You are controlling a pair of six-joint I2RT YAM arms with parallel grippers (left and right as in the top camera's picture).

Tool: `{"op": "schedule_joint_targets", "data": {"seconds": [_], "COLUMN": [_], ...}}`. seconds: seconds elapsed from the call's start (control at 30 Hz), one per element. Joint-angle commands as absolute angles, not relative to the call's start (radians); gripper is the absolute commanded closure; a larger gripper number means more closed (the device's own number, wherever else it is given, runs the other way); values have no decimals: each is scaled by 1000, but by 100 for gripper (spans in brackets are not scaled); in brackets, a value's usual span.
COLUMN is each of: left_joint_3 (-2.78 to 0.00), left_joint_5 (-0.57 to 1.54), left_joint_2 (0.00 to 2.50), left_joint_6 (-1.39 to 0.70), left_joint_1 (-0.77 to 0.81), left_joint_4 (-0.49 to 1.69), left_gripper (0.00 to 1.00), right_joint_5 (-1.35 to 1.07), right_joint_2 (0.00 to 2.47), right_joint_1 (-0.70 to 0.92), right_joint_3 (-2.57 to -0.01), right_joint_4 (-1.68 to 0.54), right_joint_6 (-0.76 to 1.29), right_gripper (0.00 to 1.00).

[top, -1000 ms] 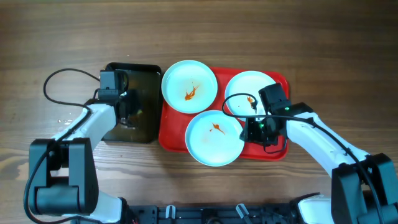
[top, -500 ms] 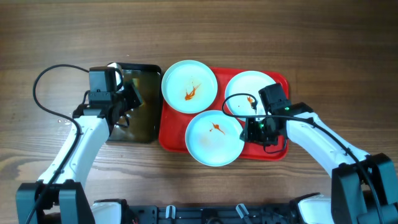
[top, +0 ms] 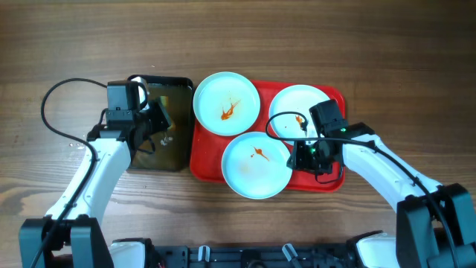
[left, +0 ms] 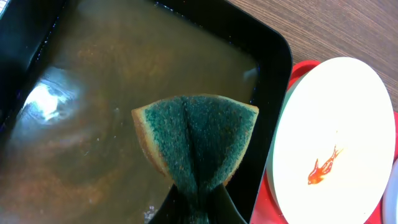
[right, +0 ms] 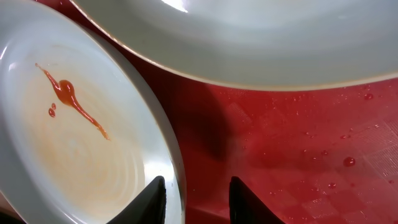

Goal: Clean dirty plates on tray and stack at the side
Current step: 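Lift the wet sponge with the left gripper and carry it to the front plate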

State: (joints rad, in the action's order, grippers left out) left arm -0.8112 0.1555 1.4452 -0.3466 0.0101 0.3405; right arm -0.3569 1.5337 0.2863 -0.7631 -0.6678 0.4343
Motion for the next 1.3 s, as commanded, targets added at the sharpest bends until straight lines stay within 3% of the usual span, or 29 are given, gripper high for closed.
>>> {"op": "schedule_joint_targets", "data": {"seconds": [0.0,0.1,0.23,0.3,0.33,0.37,0.5,0.83,1.27], "left_joint_3": [-820,-820,-819,-819,-819,-819,-819,-819,-819], "left_joint_5": [168,196,432,542,616,634,632,635,467], "left_joint_2": [1433,1433,1433,1433,1435,1436,1475,1677,1822], "left_joint_6": [-345,-345,-346,-350,-363,-410,-588,-879,-950], "left_joint_1": [8,8,31,75,118,160,344,592,624], "left_joint_4": [333,333,330,320,303,284,146,-22,66], "left_gripper": [96,96,96,96,96,96,96,96,96], "right_joint_5": [-339,-339,-339,-339,-339,-339,-339,-336,-336], "right_joint_2": [1543,1543,1543,1543,1543,1543,1543,1543,1543], "right_joint_1": [292,292,292,292,292,292,292,292,292], "right_joint_3": [-779,-779,-779,-779,-779,-779,-779,-779,-779], "right_joint_4": [-662,-662,-643,-638,-636,-634,-625,-618,-620], "right_joint_6": [445,445,445,445,445,445,445,445,445], "right_gripper": [66,66,66,74,84,85,86,92,92]}}
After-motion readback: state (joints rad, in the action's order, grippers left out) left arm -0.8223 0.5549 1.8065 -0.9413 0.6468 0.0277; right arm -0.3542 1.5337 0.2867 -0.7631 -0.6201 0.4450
